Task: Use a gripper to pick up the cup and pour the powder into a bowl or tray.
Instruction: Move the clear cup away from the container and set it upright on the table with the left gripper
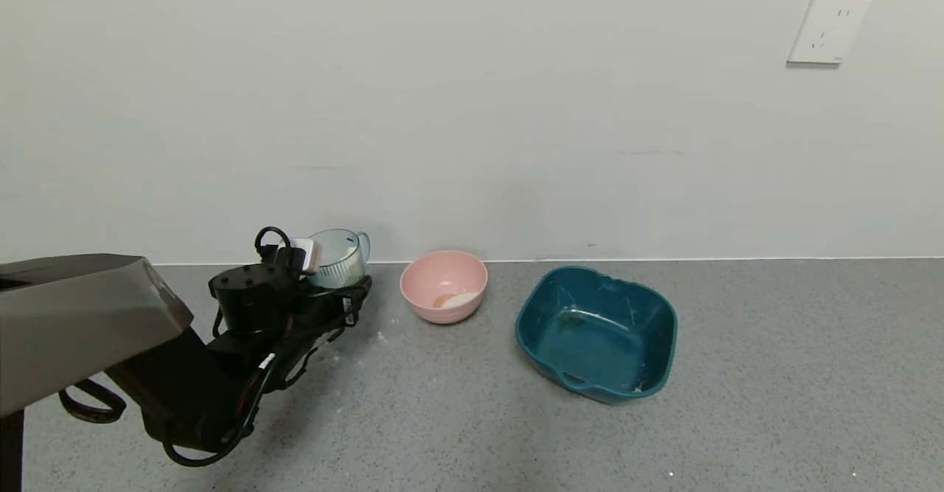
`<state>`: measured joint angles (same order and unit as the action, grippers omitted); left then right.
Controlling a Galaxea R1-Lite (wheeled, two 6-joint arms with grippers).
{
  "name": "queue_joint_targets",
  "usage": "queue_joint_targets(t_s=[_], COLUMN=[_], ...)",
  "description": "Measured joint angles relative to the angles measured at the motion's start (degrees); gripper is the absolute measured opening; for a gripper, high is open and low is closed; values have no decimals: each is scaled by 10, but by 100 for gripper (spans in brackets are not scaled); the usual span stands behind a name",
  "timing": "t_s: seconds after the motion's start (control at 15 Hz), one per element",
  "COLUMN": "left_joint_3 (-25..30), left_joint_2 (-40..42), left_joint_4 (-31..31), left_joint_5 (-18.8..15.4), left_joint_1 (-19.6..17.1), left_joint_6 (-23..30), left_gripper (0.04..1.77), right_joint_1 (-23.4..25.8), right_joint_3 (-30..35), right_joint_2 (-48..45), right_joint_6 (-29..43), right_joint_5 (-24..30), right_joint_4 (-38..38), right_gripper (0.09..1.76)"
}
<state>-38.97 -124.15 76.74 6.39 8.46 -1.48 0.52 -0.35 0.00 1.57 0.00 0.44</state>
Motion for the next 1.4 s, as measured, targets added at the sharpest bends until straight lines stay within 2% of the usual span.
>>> queue_joint_targets(t_s=[0.33,0.67,0.93,1.4], left_joint_3=[-4,-13,-32,-66], left_joint_2=[-9,-22,-65,-118], left_joint_4=[1,0,10,16], left_joint_5=[26,61,87,87], left_joint_1=[-11,16,30,7], left_joint_6=[-1,-1,0,16], left_gripper=[126,126,126,126], right_joint_1=[0,0,0,0], right_joint_3=[0,0,0,0], right_joint_2=[0,0,0,0], right_joint_6=[0,0,0,0], right_joint_5=[0,0,0,0], right_joint_4=[0,0,0,0], right_gripper=[171,171,171,171])
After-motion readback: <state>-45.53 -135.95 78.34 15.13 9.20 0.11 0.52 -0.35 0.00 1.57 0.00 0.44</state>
